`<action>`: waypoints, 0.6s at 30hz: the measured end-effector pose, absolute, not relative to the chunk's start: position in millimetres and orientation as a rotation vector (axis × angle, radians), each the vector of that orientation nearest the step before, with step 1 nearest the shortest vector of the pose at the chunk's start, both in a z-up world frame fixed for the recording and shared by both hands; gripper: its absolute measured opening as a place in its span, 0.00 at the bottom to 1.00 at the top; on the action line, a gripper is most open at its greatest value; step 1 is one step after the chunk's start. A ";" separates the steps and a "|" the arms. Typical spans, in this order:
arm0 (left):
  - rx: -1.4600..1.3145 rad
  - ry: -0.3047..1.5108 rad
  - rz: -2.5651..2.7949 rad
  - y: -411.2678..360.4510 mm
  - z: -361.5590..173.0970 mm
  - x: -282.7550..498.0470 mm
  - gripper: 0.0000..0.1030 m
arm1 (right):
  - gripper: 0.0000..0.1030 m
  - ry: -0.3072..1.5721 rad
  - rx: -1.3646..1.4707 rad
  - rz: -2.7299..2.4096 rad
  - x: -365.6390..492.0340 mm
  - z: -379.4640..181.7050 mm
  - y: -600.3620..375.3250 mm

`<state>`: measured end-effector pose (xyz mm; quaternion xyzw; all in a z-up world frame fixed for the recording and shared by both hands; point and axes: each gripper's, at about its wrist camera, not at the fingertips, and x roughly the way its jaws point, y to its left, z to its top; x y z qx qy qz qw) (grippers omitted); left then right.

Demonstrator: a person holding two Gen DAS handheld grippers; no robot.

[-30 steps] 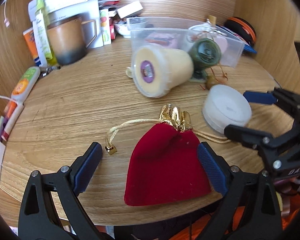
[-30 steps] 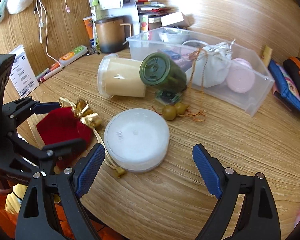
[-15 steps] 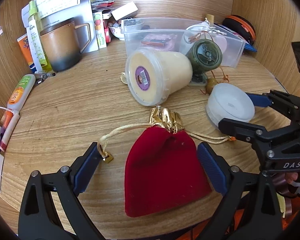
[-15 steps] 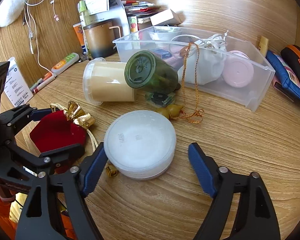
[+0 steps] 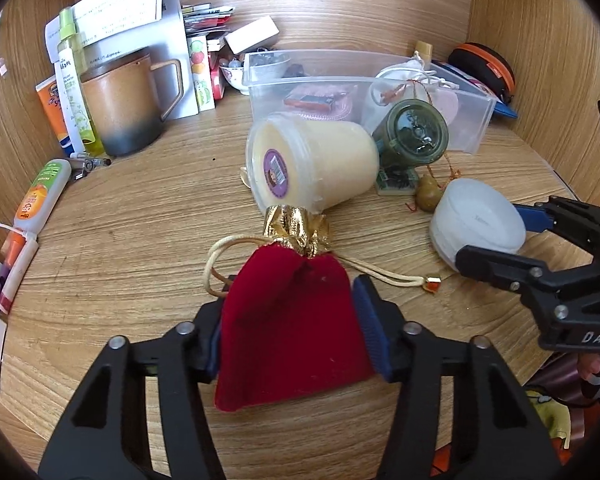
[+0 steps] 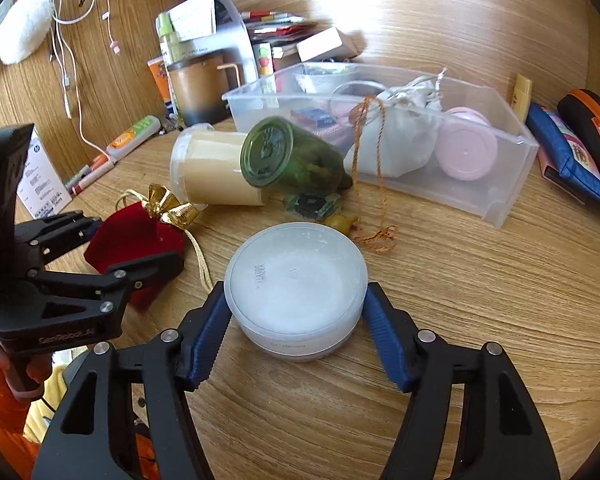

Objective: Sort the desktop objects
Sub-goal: 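Grasp the red velvet pouch with the left tool while the right tool grasps the white round container, then lift the red pouch and white container and carry both over the clear bin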

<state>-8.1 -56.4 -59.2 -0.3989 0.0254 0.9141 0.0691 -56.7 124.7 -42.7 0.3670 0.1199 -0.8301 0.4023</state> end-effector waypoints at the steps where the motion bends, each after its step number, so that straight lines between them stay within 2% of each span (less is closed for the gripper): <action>1: -1.199 0.076 2.751 -55.8 -59.3 -7.8 0.47 | 0.61 0.299 0.924 -2.101 -56.5 -41.7 126.0; 7: -1.195 0.033 2.729 -55.0 -56.3 -3.6 0.19 | 0.61 0.282 0.913 -2.119 -56.7 -37.1 134.4; 8: -1.191 -0.001 2.715 -56.2 -54.5 -2.2 0.16 | 0.61 0.276 0.911 -2.123 -56.7 -36.0 136.7; 18: -1.091 -0.007 2.748 -53.2 -31.3 11.8 0.14 | 0.61 0.266 0.871 -2.164 -56.1 -22.0 152.2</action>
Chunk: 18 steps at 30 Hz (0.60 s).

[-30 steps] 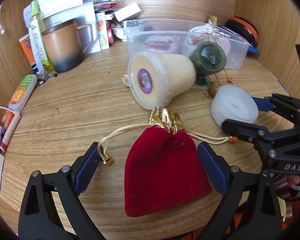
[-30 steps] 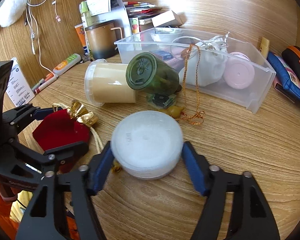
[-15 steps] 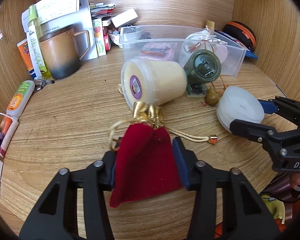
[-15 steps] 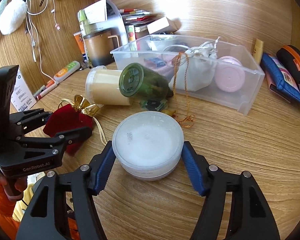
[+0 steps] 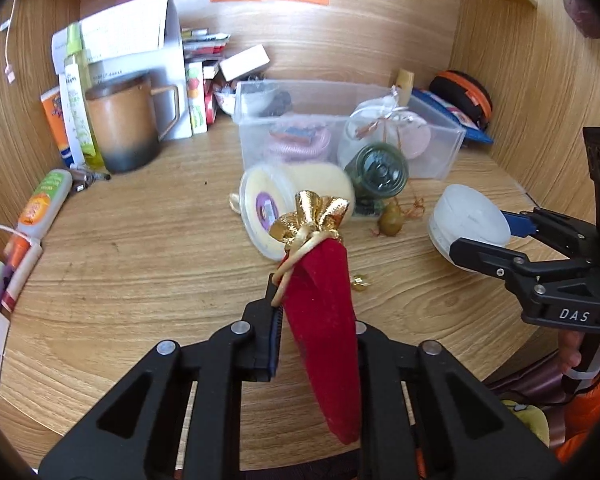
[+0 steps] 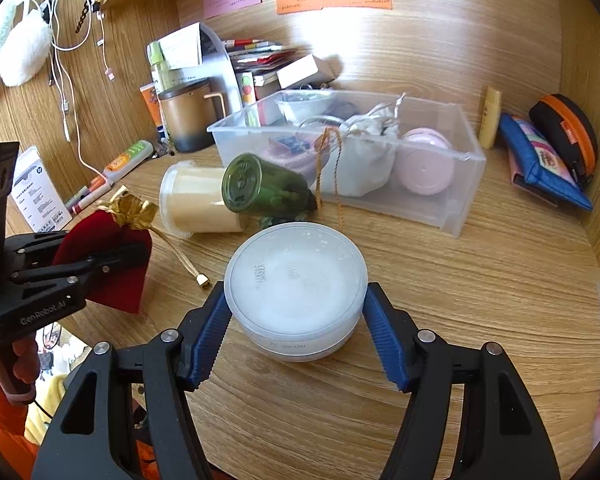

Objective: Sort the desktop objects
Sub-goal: 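Lift the red pouch and white container and carry both over the clear bin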

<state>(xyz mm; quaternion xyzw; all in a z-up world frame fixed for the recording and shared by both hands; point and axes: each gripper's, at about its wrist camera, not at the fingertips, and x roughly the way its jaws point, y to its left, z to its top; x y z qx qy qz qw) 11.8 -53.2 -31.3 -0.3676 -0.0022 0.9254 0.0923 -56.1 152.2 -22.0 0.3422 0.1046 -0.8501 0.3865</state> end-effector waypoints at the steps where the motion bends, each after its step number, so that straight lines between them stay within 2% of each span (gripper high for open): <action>1: -1.082 -0.007 2.750 -52.8 -29.3 11.8 0.14 | 0.61 0.268 0.867 -2.168 -55.9 -20.6 152.8; 18: -0.887 -0.054 2.743 -40.7 23.7 -8.0 0.14 | 0.61 0.241 0.802 -2.286 -72.5 13.6 181.1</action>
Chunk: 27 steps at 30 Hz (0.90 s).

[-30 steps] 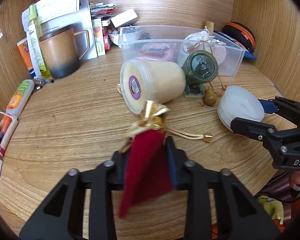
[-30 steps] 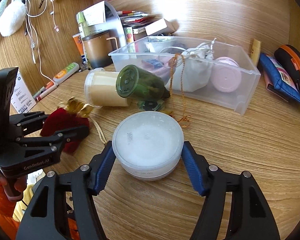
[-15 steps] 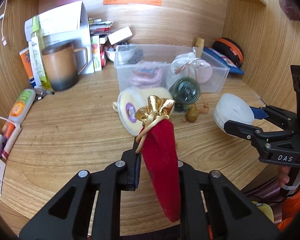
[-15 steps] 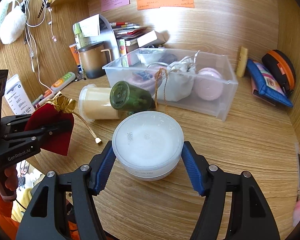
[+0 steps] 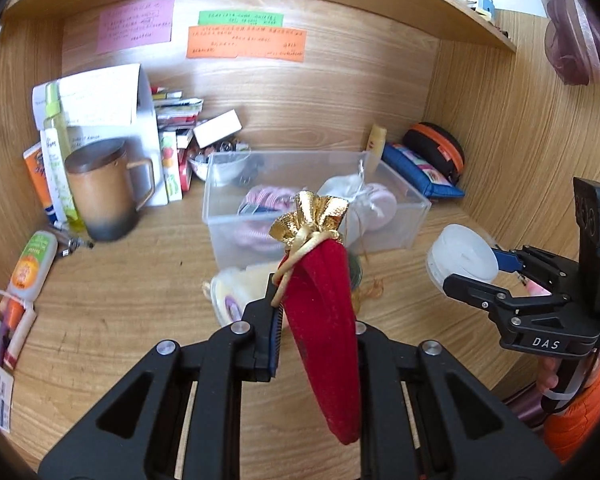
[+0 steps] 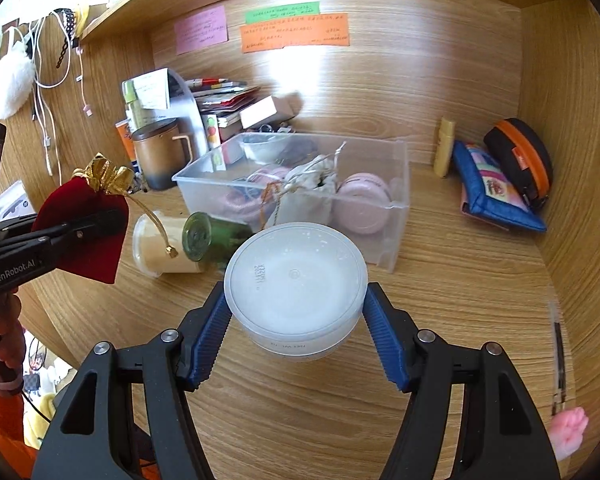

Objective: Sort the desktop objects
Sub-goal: 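Lift the red pouch and white container and carry both over the clear bin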

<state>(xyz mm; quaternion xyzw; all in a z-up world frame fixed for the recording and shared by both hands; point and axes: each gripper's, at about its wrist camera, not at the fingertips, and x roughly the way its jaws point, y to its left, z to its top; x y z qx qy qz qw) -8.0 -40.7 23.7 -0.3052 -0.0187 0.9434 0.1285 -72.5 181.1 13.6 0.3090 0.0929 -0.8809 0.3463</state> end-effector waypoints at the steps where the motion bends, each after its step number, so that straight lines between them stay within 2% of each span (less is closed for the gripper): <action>1: -0.885 -0.048 2.744 -39.8 25.4 -10.1 0.14 | 0.61 0.241 0.801 -2.291 -74.5 14.9 182.1; 14: -0.860 0.022 2.779 -40.7 51.5 -45.0 0.14 | 0.61 0.254 0.783 -2.328 -103.5 35.7 185.3; 27: -0.836 -0.019 2.797 -49.2 66.2 -80.6 0.14 | 0.61 0.249 0.750 -2.351 -133.2 56.0 172.3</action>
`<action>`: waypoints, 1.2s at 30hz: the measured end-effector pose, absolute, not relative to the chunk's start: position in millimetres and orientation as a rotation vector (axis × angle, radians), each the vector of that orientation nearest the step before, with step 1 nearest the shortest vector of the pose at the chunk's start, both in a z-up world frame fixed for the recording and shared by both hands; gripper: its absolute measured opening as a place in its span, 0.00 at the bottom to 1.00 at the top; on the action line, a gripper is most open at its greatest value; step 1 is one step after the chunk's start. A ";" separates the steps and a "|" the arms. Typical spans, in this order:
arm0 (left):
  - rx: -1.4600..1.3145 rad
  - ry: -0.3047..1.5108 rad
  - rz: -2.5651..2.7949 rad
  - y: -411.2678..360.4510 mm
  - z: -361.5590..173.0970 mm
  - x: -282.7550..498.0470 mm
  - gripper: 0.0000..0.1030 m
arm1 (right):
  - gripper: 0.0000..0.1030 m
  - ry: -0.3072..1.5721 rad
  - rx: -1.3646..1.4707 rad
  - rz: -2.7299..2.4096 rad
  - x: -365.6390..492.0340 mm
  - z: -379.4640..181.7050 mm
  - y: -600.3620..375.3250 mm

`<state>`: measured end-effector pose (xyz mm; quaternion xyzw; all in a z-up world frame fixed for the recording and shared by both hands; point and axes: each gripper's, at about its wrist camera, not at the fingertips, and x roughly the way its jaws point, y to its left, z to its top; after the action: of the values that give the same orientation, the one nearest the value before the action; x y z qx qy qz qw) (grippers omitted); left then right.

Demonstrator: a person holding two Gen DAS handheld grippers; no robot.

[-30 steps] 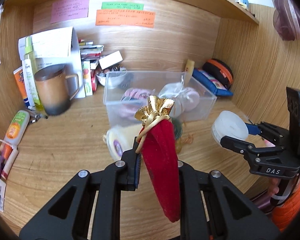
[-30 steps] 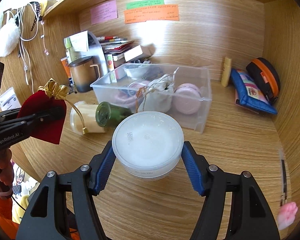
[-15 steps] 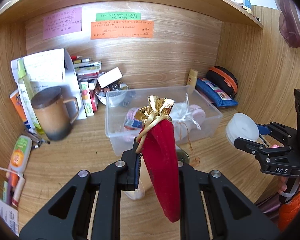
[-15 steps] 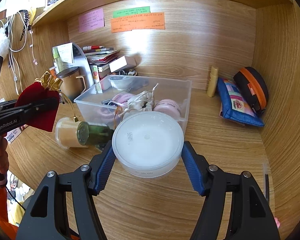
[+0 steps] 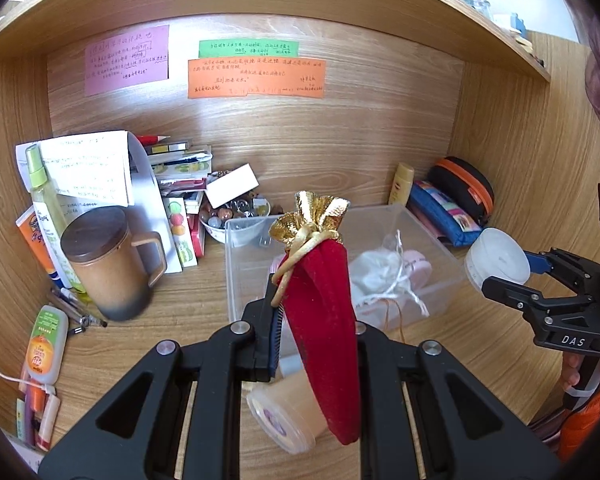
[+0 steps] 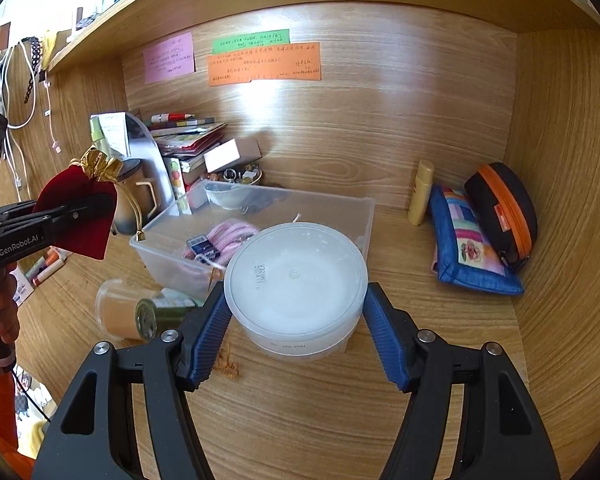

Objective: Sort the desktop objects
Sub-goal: 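Lift the red pouch and white container and carry both over the clear bin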

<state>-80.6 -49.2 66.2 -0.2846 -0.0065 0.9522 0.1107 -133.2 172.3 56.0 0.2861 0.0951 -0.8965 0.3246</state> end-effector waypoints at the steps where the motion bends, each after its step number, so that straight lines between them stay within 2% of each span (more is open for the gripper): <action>1: -0.835 -0.021 2.797 -49.5 66.9 -83.8 0.14 | 0.61 0.248 0.751 -2.353 -136.0 56.8 170.9; 16: -0.871 -0.070 2.766 -53.4 70.2 -132.2 0.14 | 0.61 0.223 0.770 -2.358 -184.3 63.8 152.7; 36: -0.991 -0.016 2.733 -41.5 46.8 -185.4 0.14 | 0.61 0.283 0.808 -2.295 -223.5 56.3 107.0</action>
<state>-185.4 -41.5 46.8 -0.3385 -0.0053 0.9337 0.1169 -223.5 107.0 56.3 0.3102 0.1088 -0.8813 0.3394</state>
